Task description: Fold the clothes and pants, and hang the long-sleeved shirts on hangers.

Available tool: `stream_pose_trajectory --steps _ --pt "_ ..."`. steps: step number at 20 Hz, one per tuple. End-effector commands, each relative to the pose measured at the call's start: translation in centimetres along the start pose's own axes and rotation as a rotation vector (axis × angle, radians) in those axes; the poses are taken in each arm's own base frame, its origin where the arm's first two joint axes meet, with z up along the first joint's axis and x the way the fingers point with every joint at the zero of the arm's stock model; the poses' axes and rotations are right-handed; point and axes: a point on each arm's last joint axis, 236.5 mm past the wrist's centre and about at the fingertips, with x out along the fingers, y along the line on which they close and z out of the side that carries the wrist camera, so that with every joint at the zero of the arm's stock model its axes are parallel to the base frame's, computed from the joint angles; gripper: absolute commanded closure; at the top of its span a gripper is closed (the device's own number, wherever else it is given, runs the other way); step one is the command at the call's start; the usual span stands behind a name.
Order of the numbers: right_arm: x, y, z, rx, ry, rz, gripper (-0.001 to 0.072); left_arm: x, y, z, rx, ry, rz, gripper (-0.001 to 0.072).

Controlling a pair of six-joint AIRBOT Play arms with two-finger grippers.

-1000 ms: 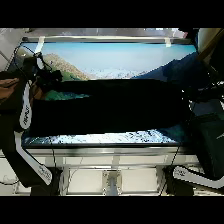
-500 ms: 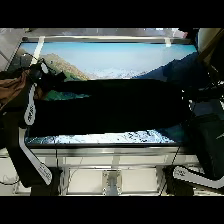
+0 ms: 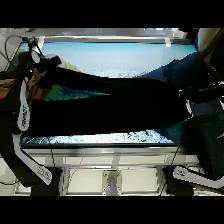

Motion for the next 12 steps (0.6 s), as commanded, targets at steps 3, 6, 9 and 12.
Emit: stream_pose_trajectory --steps 3,6,9,12 --pt "-0.1 0.1 -1.9 -0.010 0.081 0.002 0.0369 -5.9 2.9 -6.4 0.305 0.250 0.219 0.0698" --pt "-0.1 0.3 -2.3 -0.010 0.098 0.010 0.0369 -3.3 6.6 -16.8 0.229 0.455 0.271 0.0697" --pt "-0.1 0.2 -2.2 -0.010 0.092 0.007 0.0369 -1.8 9.0 -23.5 0.200 0.601 0.305 0.0575" --pt "-0.1 0.0 -1.7 -0.010 0.073 -0.002 0.0369 -0.9 7.7 -20.8 0.166 0.485 0.276 0.0044"
